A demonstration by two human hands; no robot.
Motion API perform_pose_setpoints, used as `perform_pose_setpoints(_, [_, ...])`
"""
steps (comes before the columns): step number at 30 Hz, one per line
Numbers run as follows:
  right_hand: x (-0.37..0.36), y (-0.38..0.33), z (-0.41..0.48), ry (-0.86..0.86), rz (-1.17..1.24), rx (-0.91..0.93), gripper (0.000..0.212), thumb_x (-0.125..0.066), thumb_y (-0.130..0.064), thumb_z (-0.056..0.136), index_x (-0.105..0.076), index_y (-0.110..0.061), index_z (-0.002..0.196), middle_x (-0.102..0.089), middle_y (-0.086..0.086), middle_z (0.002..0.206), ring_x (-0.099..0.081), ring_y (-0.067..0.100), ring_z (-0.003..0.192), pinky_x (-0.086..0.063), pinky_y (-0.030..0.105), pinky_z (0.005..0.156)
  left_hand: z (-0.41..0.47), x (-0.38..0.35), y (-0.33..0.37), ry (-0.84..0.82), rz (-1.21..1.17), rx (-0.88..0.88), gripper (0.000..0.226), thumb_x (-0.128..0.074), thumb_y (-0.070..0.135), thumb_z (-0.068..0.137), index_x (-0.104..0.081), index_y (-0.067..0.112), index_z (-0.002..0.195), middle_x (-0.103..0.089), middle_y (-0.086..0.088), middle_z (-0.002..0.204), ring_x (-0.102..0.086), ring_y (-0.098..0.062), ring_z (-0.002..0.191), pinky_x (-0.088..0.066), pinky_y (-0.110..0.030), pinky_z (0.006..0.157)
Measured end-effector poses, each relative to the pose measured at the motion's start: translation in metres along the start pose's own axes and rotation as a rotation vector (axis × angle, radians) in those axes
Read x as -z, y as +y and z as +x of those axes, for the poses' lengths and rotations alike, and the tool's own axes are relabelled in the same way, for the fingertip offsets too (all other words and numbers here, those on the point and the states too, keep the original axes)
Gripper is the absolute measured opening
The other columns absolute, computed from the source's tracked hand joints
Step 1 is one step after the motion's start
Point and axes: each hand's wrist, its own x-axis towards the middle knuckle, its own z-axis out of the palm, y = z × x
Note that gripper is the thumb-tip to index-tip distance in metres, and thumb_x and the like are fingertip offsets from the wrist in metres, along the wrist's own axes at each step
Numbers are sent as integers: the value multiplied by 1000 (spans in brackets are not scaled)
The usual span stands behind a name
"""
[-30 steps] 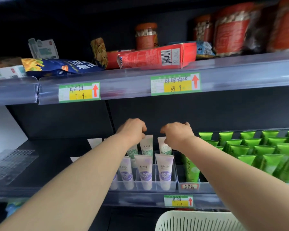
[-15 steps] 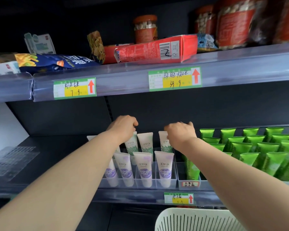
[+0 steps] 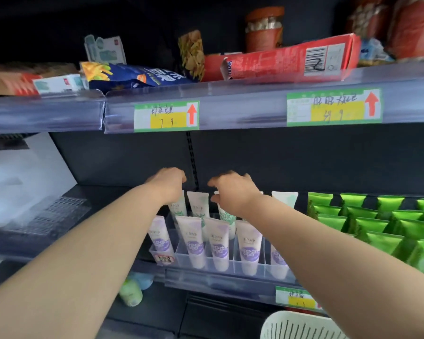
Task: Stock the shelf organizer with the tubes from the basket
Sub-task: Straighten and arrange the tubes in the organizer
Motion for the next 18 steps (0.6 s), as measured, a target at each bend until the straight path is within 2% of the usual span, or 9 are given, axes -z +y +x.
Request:
perform_pose_setpoints(4, [-9, -18, 17, -64, -51, -48, 19, -60, -32, 90, -61, -20, 104, -63, 4, 106, -52, 26, 108, -32, 42, 96, 3, -6, -19, 18, 7, 27, 50, -56, 2, 88, -54, 21, 133, -57, -2, 131, -53, -22, 118, -49, -38, 96])
perform_pose_setpoints(7, [-15, -25, 23, -65, -70, -75, 14, -61, -34, 89, -55, -21, 88, -62, 3, 92, -57, 26, 100, -31, 43, 99, 4, -8, -25, 47, -11, 21, 35, -60, 3, 86, -67, 22, 115, -64, -3, 115, -60, -23, 104, -53, -36, 83])
perform_pose_setpoints(9, [-18, -28, 25, -40, -96, -87, 10, -60, -31, 90, -56, -21, 89, -56, 1, 83, -58, 26, 96, -30, 44, 101, 4, -12, -26, 54, -8, 6, 25, -59, 3, 86, -71, 20, 100, -65, -5, 104, -61, -25, 93, -49, -32, 68])
perform_pose_setpoints(11, [-20, -29, 27, -8, -127, -95, 9, -59, -29, 90, -60, -21, 93, -55, 1, 80, -58, 25, 95, -29, 44, 102, 3, -16, -27, 70, 0, 13, 21, -57, 3, 87, -71, 17, 93, -63, -6, 97, -61, -26, 86, -42, -29, 61])
perform_pose_setpoints(15, [-23, -29, 29, 19, -118, -116, 14, -58, -31, 92, -63, -21, 100, -55, 1, 80, -58, 24, 96, -29, 43, 104, 6, -18, -30, 107, -35, 39, 23, -55, 1, 86, -69, 16, 95, -62, -7, 98, -59, -25, 85, -40, -28, 60])
perform_pose_setpoints(18, [-23, -27, 30, -9, -95, -129, 17, -57, -31, 92, -62, -21, 106, -62, 3, 91, -57, 25, 99, -33, 41, 99, 6, -20, -32, 101, -67, 42, 25, -55, 2, 87, -69, 19, 100, -64, -6, 103, -60, -25, 91, -43, -29, 64])
